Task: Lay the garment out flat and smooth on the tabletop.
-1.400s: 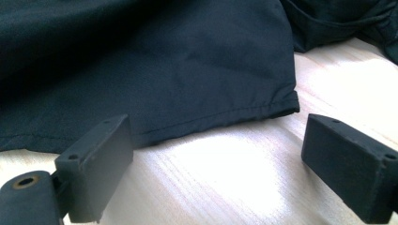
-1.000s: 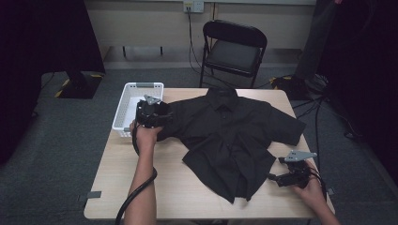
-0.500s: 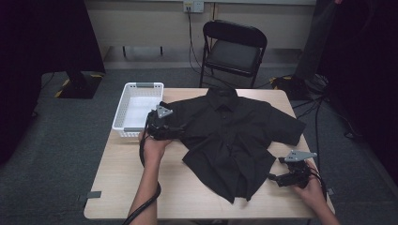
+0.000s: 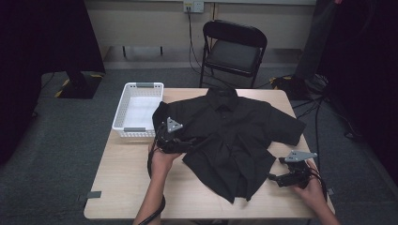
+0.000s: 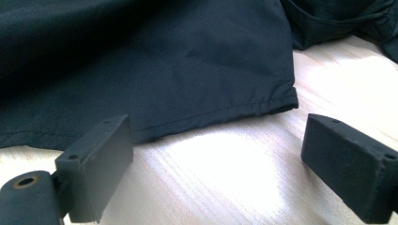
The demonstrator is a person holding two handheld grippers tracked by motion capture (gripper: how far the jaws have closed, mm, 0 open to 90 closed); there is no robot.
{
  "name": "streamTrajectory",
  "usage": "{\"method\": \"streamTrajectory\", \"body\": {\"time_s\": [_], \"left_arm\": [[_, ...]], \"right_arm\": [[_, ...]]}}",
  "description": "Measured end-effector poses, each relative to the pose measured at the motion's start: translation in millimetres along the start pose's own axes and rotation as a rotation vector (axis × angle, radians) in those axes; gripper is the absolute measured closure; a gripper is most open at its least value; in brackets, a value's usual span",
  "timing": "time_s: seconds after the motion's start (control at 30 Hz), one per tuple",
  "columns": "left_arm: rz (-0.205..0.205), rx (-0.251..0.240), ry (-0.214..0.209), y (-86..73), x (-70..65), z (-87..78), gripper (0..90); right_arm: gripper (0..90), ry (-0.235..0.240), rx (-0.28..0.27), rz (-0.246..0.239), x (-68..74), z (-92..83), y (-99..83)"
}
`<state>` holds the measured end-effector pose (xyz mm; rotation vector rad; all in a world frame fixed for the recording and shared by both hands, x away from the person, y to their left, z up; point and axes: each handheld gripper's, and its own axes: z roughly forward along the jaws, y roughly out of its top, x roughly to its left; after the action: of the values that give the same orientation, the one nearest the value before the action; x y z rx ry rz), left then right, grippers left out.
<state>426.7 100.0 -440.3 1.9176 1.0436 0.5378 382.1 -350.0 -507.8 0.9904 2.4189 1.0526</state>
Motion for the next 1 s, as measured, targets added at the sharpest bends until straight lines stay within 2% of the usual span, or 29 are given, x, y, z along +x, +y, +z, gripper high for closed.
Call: {"method": "streamTrajectory", "body": {"time_s": [0.2,0.47,0.67,1.0], "left_arm": [[0.022,0.012,-0.033,-13.4,-9.9,3.6,13.8],[0.024,0.036,-0.075,-35.7,-18.4,9.2,13.8],[0.036,0.059,-0.086,-48.8,-21.7,12.5,13.8],[0.080,0.113,-0.094,-63.9,-28.9,17.1,13.8]], "right_arm": [[8.2,-0.003,0.000,0.002,0.5,-0.5,-0.5],[8.2,-0.004,0.000,0.004,0.7,-0.6,-0.6],[8.2,-0.007,0.000,0.006,1.1,-0.8,-0.8],[8.2,-0.009,0.000,0.009,1.3,-1.1,-1.0]]}}
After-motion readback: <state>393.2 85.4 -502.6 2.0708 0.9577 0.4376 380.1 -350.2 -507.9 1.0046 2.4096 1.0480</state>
